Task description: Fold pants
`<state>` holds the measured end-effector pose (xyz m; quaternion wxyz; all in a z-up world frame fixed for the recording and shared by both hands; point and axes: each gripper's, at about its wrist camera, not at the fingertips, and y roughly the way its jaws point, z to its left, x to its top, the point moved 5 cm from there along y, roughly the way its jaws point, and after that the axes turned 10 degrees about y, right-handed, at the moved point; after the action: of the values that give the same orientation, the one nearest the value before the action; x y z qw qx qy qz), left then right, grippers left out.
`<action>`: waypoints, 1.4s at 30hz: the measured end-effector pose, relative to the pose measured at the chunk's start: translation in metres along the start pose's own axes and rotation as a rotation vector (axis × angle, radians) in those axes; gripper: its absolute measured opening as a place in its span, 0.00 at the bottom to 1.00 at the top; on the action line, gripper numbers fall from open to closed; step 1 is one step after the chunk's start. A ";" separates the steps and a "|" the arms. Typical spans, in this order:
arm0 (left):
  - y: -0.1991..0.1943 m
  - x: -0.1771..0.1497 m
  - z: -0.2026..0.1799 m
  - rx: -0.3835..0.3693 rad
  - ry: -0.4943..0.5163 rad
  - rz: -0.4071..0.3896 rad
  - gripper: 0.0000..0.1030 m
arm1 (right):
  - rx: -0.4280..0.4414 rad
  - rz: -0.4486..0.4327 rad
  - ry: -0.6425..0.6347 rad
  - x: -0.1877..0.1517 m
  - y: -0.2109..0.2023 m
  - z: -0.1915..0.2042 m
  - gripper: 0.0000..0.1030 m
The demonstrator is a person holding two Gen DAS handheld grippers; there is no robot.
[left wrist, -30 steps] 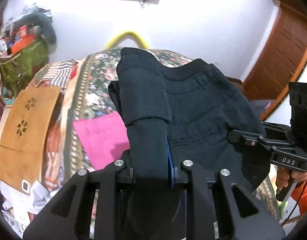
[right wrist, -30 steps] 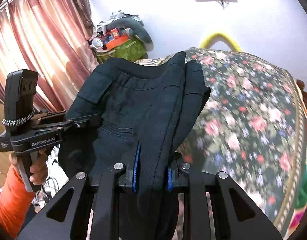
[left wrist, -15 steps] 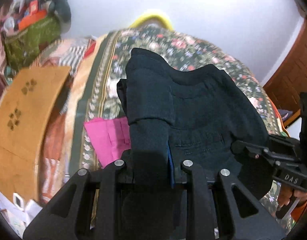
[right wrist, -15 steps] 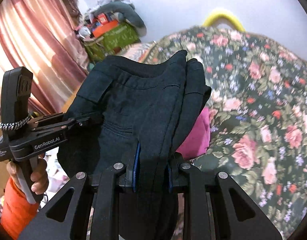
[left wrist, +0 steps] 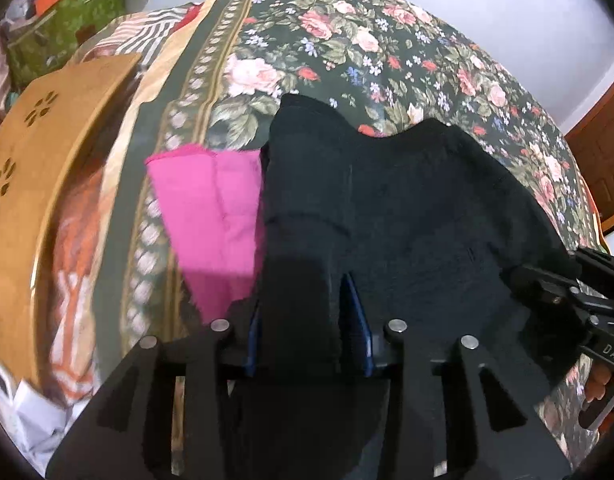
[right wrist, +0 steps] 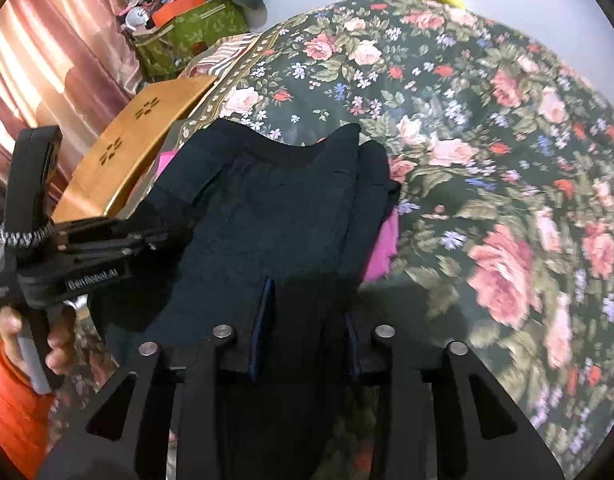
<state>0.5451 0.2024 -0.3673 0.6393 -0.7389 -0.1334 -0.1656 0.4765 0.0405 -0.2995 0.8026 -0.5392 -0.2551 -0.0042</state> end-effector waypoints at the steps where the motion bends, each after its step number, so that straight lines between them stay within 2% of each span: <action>1: -0.007 -0.003 -0.001 0.004 0.000 0.010 0.37 | 0.001 -0.008 0.001 -0.003 -0.007 0.001 0.30; 5: -0.046 -0.014 -0.006 0.048 -0.009 -0.001 0.37 | -0.003 -0.081 -0.027 -0.018 -0.050 0.008 0.30; 9: -0.112 -0.023 -0.028 0.122 0.044 -0.096 0.37 | 0.036 -0.192 -0.036 -0.031 -0.111 0.021 0.30; 16: -0.259 -0.051 -0.083 0.176 0.114 -0.369 0.37 | 0.086 -0.452 -0.112 -0.065 -0.246 0.065 0.30; 20: -0.336 -0.086 -0.127 0.185 0.156 -0.537 0.37 | 0.132 -0.590 -0.138 -0.098 -0.314 0.091 0.30; 23: -0.389 -0.123 -0.160 0.202 0.193 -0.662 0.37 | 0.142 -0.682 -0.167 -0.129 -0.353 0.107 0.30; 28: -0.447 -0.173 -0.194 0.256 0.206 -0.811 0.37 | 0.158 -0.783 -0.188 -0.167 -0.392 0.129 0.30; 30: -0.463 -0.188 -0.199 0.289 0.196 -0.846 0.45 | 0.158 -0.810 -0.184 -0.181 -0.403 0.135 0.30; 31: -0.471 -0.194 -0.201 0.295 0.184 -0.861 0.55 | 0.161 -0.818 -0.178 -0.185 -0.406 0.136 0.31; 32: -0.478 -0.200 -0.202 0.294 0.174 -0.879 0.64 | 0.164 -0.822 -0.170 -0.189 -0.409 0.136 0.36; 33: -0.484 -0.204 -0.202 0.292 0.167 -0.891 0.68 | 0.158 -0.825 -0.160 -0.193 -0.411 0.136 0.40; 35: -0.492 -0.211 -0.203 0.295 0.154 -0.904 0.80 | 0.139 -0.851 -0.153 -0.199 -0.415 0.135 0.59; 36: -0.495 -0.215 -0.203 0.293 0.149 -0.907 0.83 | 0.123 -0.859 -0.150 -0.201 -0.415 0.134 0.64; 38: -0.499 -0.222 -0.203 0.298 0.141 -0.912 0.97 | 0.078 -0.880 -0.143 -0.202 -0.416 0.131 0.75; 42: -0.502 -0.233 -0.203 0.347 0.138 -0.920 1.00 | 0.038 -0.898 -0.132 -0.203 -0.419 0.131 0.87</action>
<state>0.1129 0.0787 0.0144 0.6210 -0.4732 -0.4286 -0.4547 0.1292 -0.0757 0.0160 0.7129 -0.3593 -0.5146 -0.3128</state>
